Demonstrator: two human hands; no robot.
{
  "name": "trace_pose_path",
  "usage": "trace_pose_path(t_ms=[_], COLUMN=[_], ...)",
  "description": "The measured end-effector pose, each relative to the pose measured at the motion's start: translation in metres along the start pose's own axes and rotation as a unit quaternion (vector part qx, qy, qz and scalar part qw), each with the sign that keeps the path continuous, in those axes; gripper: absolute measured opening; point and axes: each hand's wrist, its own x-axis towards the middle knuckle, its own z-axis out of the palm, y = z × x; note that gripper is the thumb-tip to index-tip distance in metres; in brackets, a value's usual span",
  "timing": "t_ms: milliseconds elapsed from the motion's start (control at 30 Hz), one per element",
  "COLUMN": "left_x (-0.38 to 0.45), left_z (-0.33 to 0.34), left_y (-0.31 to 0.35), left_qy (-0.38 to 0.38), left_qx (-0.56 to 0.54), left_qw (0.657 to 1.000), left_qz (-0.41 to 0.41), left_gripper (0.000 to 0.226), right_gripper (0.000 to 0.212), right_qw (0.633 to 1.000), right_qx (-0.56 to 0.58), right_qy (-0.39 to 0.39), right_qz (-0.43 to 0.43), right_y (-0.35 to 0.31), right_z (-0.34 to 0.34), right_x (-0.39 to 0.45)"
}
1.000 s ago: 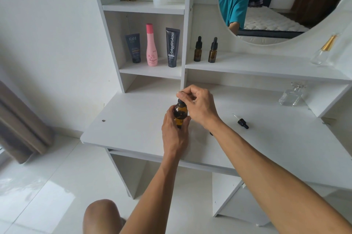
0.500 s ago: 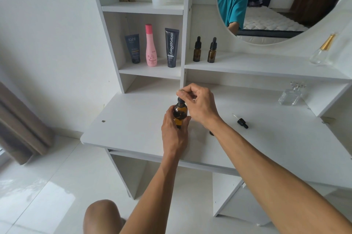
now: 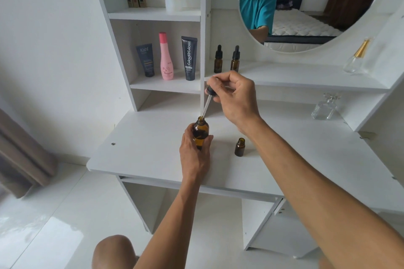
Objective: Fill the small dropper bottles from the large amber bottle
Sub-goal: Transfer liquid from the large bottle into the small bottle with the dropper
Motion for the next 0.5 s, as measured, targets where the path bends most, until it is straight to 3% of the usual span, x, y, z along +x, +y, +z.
trace_pose_path(t_ms=[500], left_x=[0.002], left_z=[0.001], left_y=[-0.005], left_qy=[0.000], left_qx=[0.014], left_qw=[1.000], left_qz=[-0.008], left_gripper=[0.045], right_gripper=[0.017], right_qw=[0.996], right_qx=[-0.001], right_qy=[0.087], right_qz=[0.032], right_y=[0.009], right_z=[-0.068], right_x=[-0.014])
